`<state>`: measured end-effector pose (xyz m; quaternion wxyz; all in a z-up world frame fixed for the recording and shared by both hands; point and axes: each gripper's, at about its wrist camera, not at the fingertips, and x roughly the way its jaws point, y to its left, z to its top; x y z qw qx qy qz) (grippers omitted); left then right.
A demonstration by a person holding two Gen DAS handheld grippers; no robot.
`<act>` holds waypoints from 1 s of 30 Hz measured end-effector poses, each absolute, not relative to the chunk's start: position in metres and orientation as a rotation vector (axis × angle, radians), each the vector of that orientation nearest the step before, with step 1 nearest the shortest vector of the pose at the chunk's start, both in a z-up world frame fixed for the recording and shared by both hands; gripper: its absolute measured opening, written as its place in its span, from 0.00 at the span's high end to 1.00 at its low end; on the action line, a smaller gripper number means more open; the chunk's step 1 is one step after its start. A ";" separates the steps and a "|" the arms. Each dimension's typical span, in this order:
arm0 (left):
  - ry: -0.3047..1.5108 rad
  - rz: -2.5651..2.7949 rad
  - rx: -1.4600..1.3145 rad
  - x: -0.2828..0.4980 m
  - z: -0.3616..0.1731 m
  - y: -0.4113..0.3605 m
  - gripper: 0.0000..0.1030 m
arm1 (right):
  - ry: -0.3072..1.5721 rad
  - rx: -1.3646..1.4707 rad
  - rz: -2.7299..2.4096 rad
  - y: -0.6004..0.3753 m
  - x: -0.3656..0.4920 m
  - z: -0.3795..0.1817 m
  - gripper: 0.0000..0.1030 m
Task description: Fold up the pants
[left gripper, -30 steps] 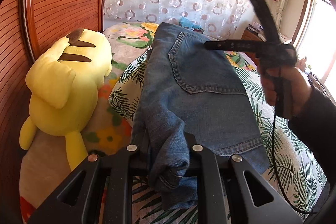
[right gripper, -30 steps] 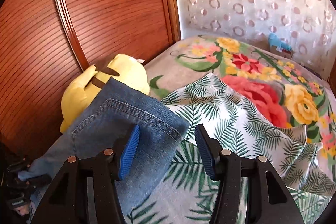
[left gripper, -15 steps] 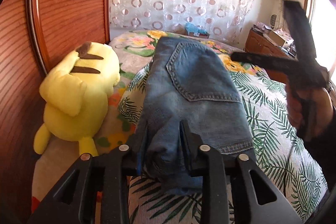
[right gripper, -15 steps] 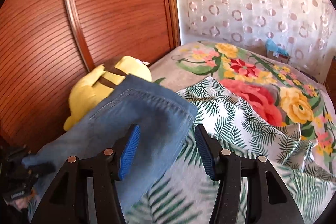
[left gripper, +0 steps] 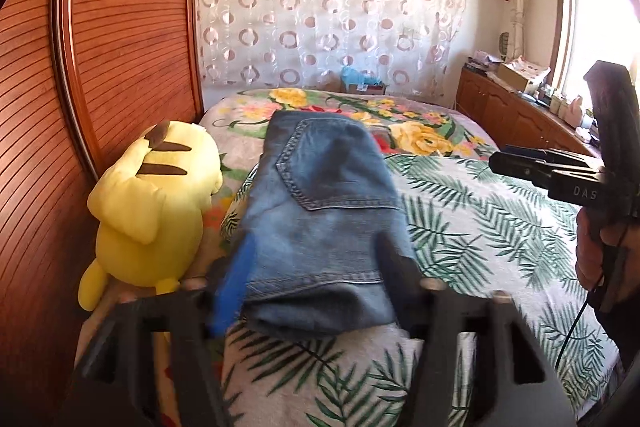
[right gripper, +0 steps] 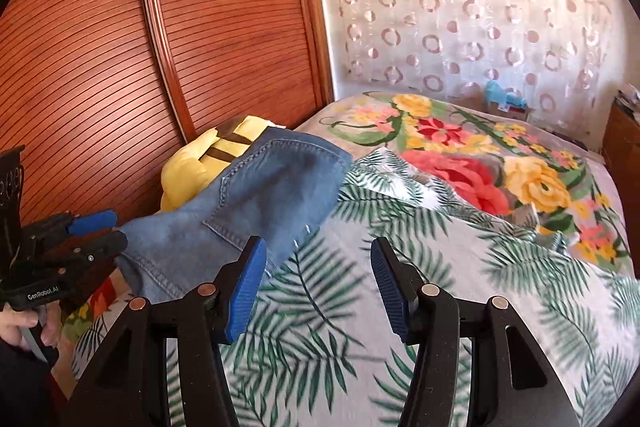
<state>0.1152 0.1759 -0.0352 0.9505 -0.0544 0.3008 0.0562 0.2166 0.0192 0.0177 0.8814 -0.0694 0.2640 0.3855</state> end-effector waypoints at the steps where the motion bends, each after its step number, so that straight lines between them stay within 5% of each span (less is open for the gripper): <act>1: 0.607 0.109 -0.112 0.114 -0.034 0.173 0.23 | 0.546 -0.140 0.799 0.013 0.210 0.019 0.45; 8: 0.590 0.094 -0.102 0.106 -0.028 0.154 0.13 | 0.516 -0.129 0.774 -0.014 0.177 0.029 0.45; 30: 0.607 -0.045 -0.059 0.101 -0.024 0.072 0.12 | 0.499 -0.097 0.669 -0.074 0.118 0.035 0.45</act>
